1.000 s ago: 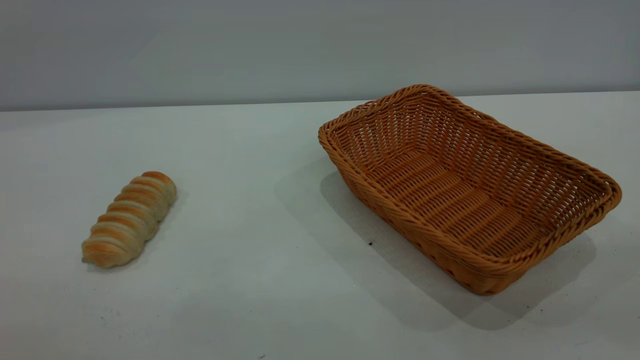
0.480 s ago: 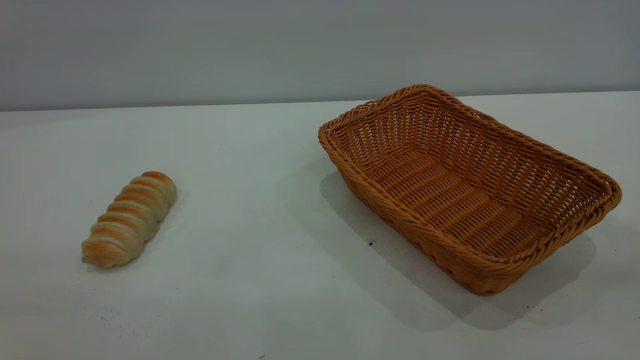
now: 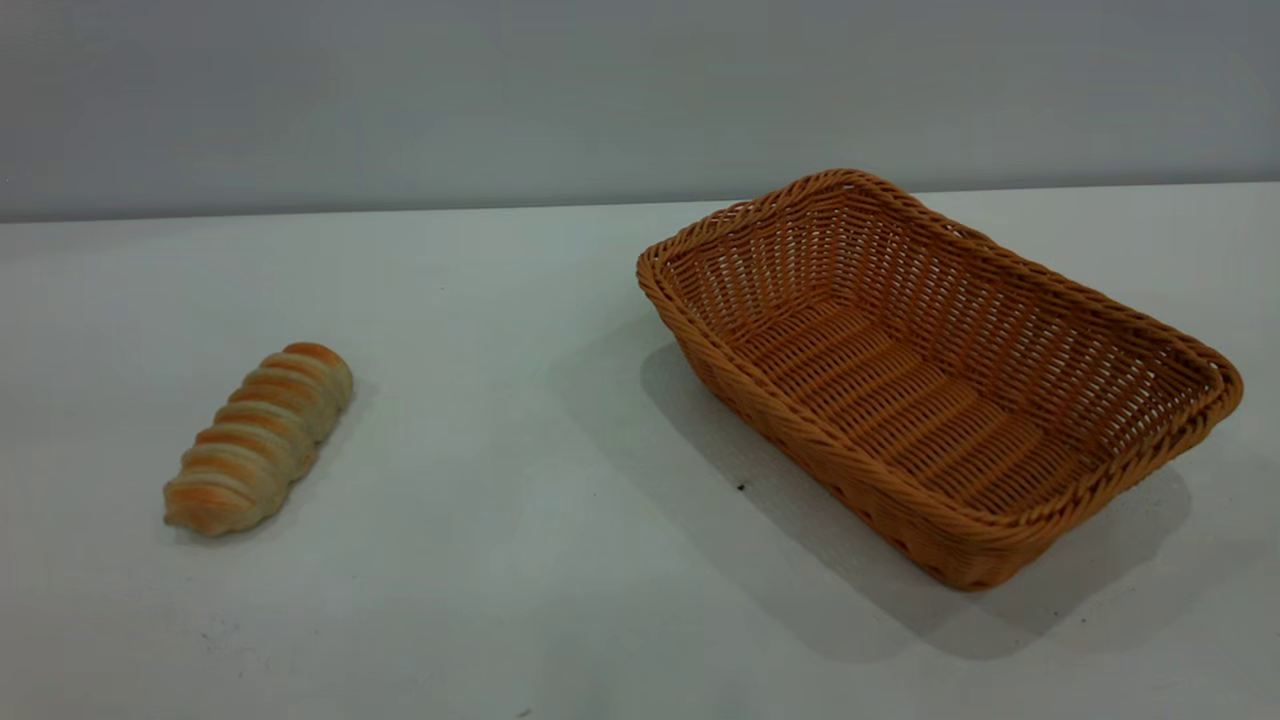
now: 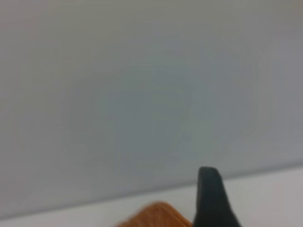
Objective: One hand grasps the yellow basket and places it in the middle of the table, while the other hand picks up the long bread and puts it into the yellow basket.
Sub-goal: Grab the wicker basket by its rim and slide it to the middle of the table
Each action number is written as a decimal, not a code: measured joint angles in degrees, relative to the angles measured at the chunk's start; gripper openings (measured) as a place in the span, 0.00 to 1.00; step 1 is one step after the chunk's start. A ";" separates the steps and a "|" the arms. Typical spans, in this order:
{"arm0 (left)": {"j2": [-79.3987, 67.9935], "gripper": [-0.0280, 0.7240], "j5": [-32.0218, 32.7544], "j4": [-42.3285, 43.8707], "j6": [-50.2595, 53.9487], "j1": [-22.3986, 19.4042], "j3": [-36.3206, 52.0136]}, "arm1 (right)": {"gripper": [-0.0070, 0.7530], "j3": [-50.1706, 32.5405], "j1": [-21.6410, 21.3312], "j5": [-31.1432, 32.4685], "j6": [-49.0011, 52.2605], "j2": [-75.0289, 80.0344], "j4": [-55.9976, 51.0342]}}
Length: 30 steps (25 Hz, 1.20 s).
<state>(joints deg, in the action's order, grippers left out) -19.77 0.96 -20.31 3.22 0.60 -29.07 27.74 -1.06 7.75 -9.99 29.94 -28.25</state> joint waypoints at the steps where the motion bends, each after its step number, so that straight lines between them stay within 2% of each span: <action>1: -4.21 0.62 -0.38 0.36 -0.25 0.00 -0.06 | 0.65 0.00 0.00 -1.68 -0.61 3.40 -0.28; 5: -20.97 0.62 -0.04 5.84 -1.64 0.00 -2.56 | 0.68 0.05 0.00 -6.06 -1.45 18.83 -0.68; 11: -43.00 0.62 3.41 18.36 -2.67 0.35 -11.84 | 0.68 4.99 0.39 -6.07 -1.51 38.27 -0.96; 19: -64.28 0.62 5.65 30.30 -7.58 4.19 -26.39 | 0.69 13.66 0.55 0.92 -3.45 53.44 -1.02; 27: -80.47 0.62 12.24 32.03 -13.68 4.60 -37.57 | 0.69 19.58 0.55 8.66 -13.49 64.23 -0.91; 30: -83.92 0.62 13.24 31.89 -14.11 4.60 -39.79 | 0.69 20.72 0.48 10.61 -13.54 66.47 -1.15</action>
<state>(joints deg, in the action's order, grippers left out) -103.69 14.20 11.59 -10.89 5.20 -68.85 48.46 -0.57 18.36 -23.54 96.41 -29.39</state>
